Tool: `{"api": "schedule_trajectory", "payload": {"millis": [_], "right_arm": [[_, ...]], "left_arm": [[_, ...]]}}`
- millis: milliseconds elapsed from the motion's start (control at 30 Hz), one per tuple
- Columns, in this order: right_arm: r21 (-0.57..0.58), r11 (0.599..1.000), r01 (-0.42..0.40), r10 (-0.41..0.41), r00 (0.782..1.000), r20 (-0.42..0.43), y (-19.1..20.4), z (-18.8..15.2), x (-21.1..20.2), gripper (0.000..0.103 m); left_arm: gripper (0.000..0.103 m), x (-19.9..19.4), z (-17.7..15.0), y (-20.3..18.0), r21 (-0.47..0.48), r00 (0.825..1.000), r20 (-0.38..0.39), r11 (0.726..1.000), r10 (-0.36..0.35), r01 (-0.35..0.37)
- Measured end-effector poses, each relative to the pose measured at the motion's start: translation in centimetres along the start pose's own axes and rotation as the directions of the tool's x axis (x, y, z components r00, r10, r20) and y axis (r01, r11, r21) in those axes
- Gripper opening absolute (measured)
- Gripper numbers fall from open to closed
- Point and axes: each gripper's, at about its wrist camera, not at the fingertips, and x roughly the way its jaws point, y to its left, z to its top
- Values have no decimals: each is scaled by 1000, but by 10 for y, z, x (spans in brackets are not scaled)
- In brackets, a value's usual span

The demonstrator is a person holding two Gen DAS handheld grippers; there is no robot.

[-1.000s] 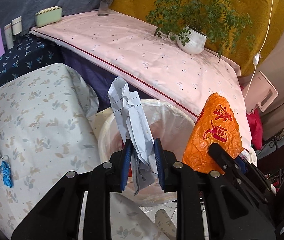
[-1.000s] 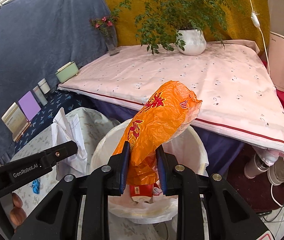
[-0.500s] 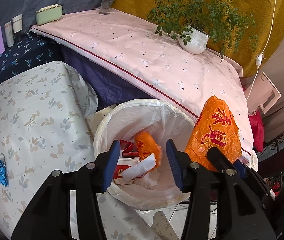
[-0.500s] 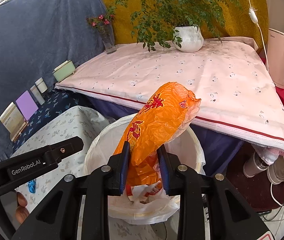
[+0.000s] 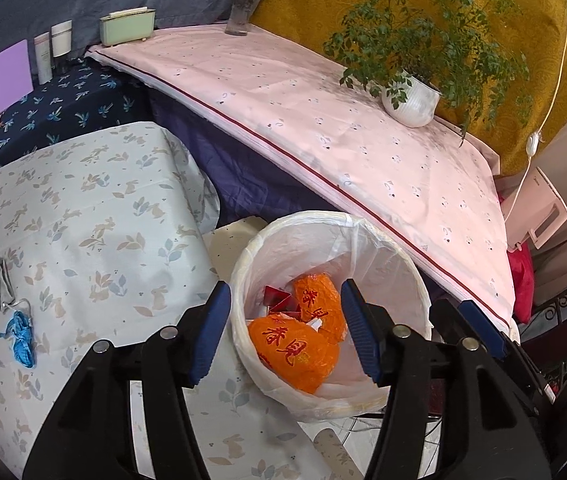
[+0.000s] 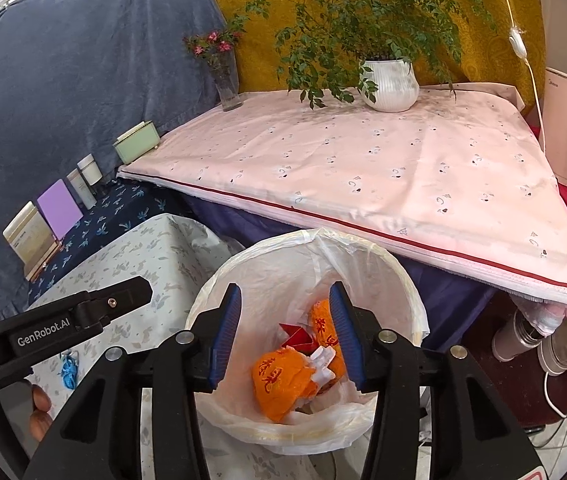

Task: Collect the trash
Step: 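Move both open tools from the bin back to the table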

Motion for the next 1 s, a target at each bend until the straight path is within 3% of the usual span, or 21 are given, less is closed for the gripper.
{"api": "schedule_trajectory", "payload": {"millis": [733, 1000], "right_arm": [[-65, 997, -48, 49, 999, 9, 51, -5, -11, 49], [-91, 994, -68, 68, 998, -1, 73, -10, -10, 50]], "left_arm": [[54, -27, -9, 65, -85, 996, 38, 993, 86, -83], [54, -36, -15, 89, -87, 988, 51, 986, 148, -143]]}}
